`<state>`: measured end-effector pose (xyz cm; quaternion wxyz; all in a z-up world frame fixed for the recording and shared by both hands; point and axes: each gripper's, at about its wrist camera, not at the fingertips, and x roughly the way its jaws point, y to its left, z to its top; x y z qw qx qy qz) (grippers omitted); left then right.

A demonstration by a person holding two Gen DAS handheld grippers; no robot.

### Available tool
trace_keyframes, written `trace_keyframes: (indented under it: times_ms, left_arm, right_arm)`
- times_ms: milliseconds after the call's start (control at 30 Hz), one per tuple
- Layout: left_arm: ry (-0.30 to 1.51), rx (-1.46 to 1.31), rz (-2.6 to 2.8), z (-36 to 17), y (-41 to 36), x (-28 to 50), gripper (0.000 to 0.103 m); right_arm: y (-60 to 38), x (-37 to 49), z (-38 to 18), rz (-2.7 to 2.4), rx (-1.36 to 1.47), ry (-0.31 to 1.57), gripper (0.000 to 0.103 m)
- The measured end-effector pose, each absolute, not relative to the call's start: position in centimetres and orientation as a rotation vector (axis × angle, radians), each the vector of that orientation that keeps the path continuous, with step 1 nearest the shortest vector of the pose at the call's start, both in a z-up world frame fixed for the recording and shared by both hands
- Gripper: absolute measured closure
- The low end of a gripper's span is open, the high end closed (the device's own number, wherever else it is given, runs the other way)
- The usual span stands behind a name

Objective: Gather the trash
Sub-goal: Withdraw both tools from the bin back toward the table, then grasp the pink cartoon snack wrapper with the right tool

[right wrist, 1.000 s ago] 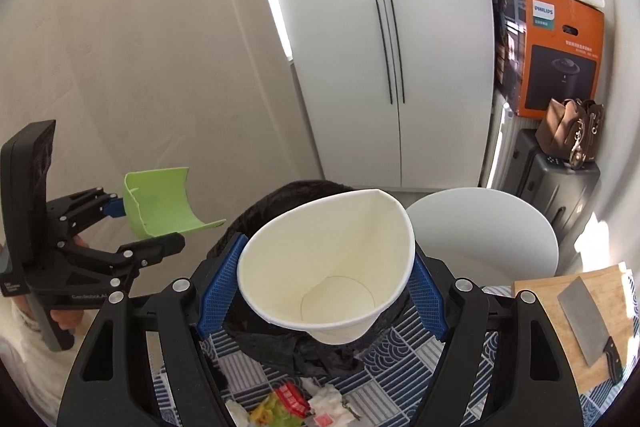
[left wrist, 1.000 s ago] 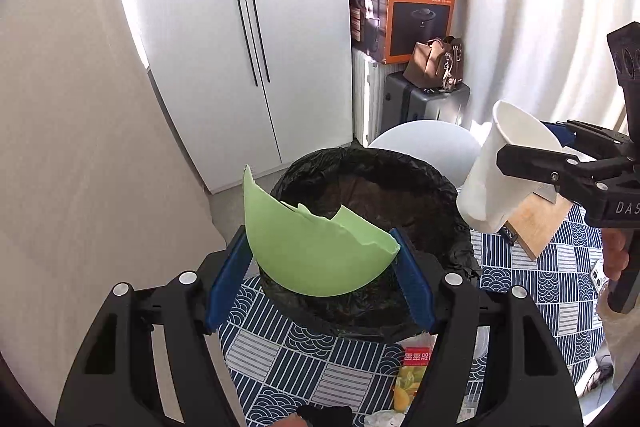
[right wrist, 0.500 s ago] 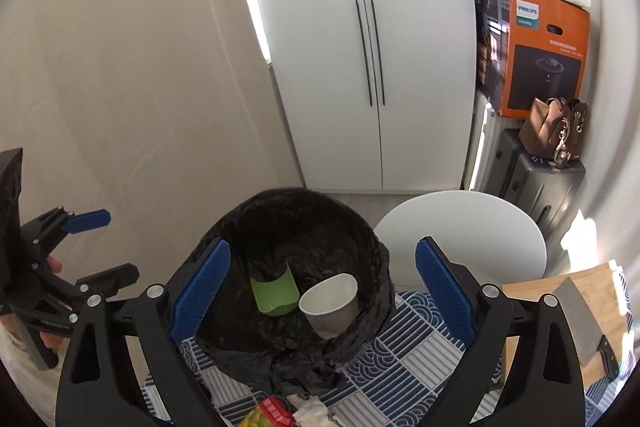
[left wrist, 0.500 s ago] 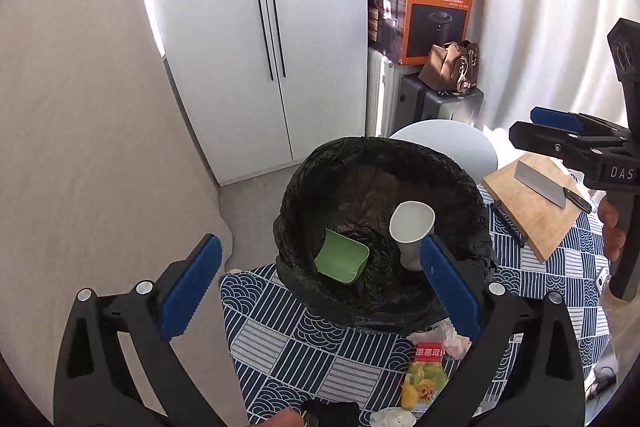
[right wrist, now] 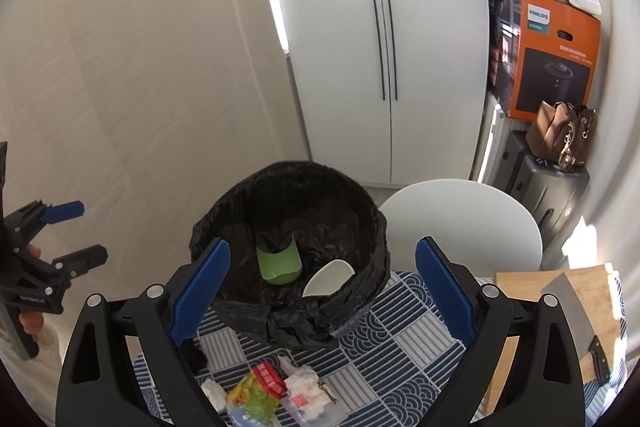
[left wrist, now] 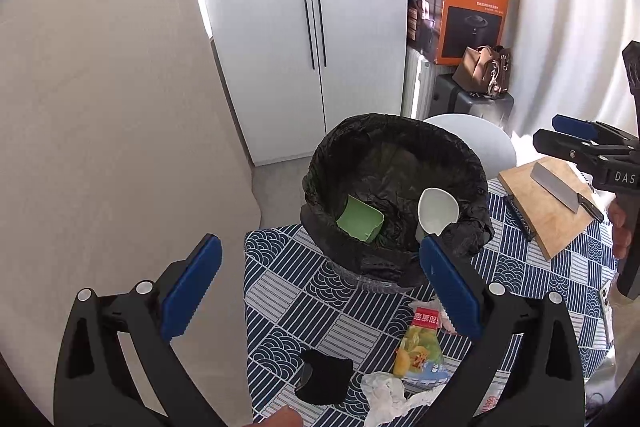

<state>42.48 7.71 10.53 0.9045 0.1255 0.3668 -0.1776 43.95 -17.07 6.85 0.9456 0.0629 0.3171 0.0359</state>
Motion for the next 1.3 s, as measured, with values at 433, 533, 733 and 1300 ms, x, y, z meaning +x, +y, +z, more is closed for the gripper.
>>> trace_keyframes:
  times_ms: [433, 533, 733, 1300]
  left_arm:
    - [0.806, 0.198, -0.291, 9.4, 8.1, 34.2, 0.006]
    - [0.812, 0.206, -0.263, 9.0, 8.1, 32.2, 0.006]
    - [0.826, 0.191, -0.264, 8.3, 8.4, 28.2, 0.006]
    - [0.915, 0.192, -0.223, 3.2, 8.6, 21.0, 0.006]
  right_arm:
    - [-17.4, 38.7, 5.8, 0.144, 0.042, 0.701, 0.013]
    - [-17.4, 37.5, 5.4, 0.165, 0.026, 0.713, 0.013]
    - [-17.0, 35.0, 4.2, 0.206, 0.013, 0.736, 0.013]
    - [-15.6, 28.4, -2.2, 0.305, -0.006, 0.85, 0.014]
